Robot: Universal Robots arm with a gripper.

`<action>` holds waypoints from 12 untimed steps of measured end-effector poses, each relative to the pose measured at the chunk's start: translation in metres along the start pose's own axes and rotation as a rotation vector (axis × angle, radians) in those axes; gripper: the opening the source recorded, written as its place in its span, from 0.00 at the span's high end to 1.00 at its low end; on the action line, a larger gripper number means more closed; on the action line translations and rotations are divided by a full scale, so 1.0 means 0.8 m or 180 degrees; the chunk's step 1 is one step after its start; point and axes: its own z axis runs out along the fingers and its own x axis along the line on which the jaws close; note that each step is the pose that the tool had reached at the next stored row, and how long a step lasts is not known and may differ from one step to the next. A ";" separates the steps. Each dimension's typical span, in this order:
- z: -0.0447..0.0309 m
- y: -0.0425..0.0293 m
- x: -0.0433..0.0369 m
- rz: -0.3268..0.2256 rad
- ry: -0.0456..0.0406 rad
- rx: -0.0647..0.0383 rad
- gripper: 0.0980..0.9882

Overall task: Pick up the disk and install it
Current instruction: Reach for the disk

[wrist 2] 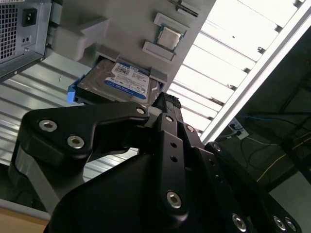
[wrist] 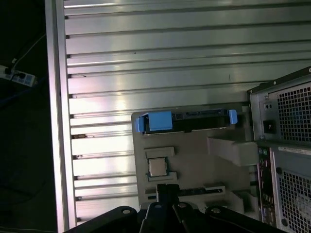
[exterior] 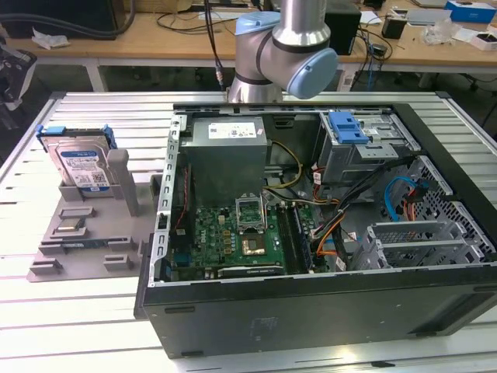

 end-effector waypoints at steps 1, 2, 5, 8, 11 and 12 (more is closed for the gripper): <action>0.0000 -0.0002 0.002 0.0000 0.0000 0.0000 0.99; -0.0001 -0.0005 0.007 0.0000 0.0000 0.0000 0.99; -0.0001 -0.0012 0.018 0.0001 0.0000 0.0000 0.99; 0.0001 0.0007 0.019 0.0000 0.0000 0.0000 0.99; 0.0001 0.0009 0.019 0.0000 0.0000 0.0000 0.99; 0.0002 0.0011 0.019 0.0000 0.0000 0.0000 0.99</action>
